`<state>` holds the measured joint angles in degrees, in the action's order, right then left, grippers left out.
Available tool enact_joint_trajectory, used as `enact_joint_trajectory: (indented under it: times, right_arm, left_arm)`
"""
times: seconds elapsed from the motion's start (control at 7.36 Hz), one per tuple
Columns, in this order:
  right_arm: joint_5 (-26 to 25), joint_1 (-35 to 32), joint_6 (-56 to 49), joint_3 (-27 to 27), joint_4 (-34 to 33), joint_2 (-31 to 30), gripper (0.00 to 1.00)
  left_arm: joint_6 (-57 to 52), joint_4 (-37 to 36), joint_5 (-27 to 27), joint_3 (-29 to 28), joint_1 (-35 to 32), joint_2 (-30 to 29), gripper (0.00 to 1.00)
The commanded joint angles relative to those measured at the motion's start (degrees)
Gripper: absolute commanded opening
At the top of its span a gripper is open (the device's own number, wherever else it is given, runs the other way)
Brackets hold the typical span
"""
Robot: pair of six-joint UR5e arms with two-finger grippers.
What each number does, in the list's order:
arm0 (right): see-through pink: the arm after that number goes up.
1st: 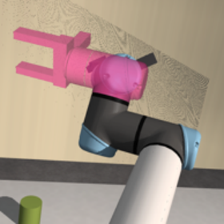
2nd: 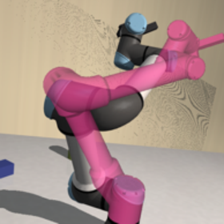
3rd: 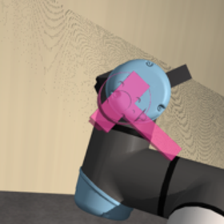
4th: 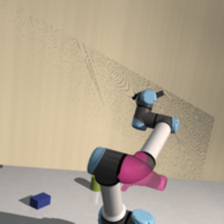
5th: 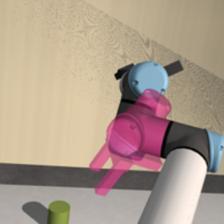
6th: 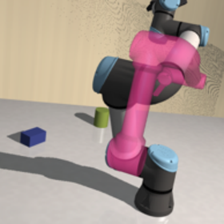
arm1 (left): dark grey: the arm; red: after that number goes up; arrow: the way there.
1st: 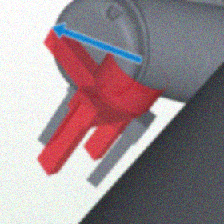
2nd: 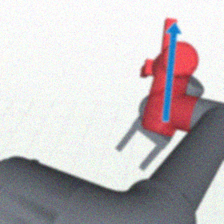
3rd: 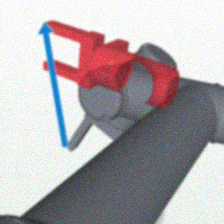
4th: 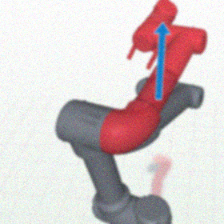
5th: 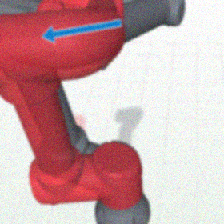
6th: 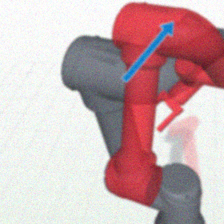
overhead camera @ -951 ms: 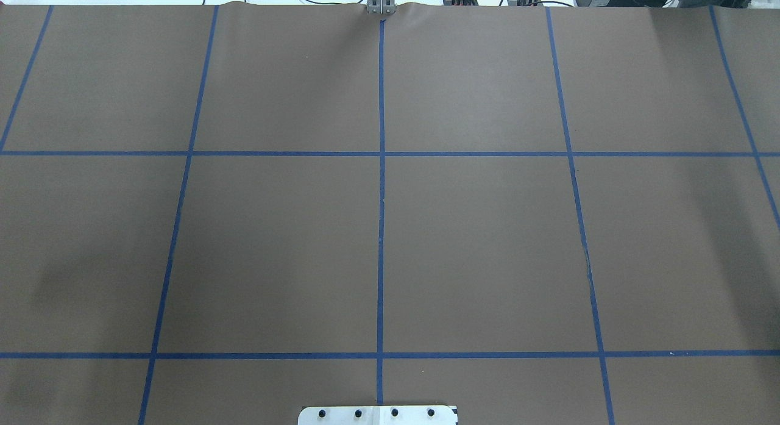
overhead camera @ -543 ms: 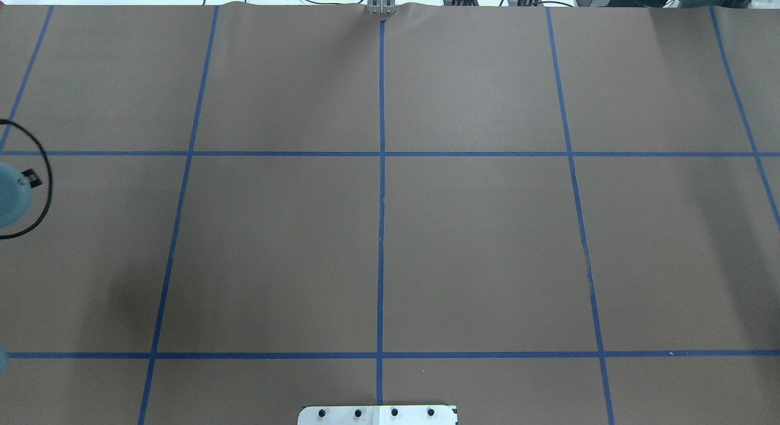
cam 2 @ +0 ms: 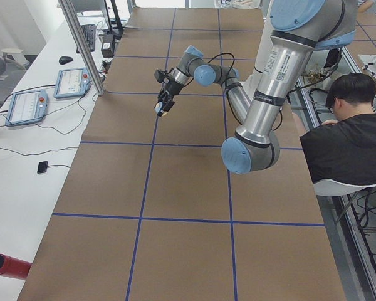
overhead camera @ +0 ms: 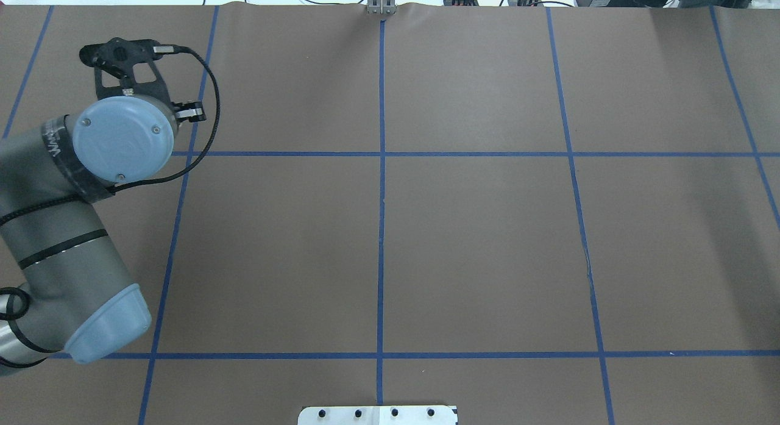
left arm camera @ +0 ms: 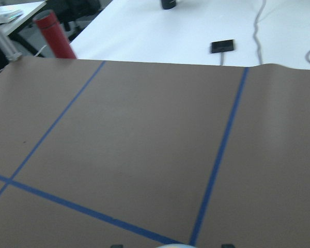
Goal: Place and press bell with both arms
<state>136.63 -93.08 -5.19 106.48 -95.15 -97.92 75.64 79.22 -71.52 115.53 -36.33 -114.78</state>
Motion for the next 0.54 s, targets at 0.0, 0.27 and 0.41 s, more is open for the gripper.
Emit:
enact_joint_trajectory:
  times: [0.0,0.27,0.41]
  right_arm:
    - [0.04,0.00,0.00,-0.13,-0.04,-0.17,1.00]
    - [0.04,0.00,0.00,-0.31,-0.13,-0.17,1.00]
    - [0.04,0.00,0.00,-0.48,-0.13,-0.17,1.00]
  left_arm:
    - [-4.16,19.91,2.34,-3.62,5.02,-1.06,0.00]
    - [-6.10,31.21,6.64,-8.71,8.81,-1.67,0.00]
    - [-10.29,36.83,6.65,-12.57,10.13,-4.63,0.00]
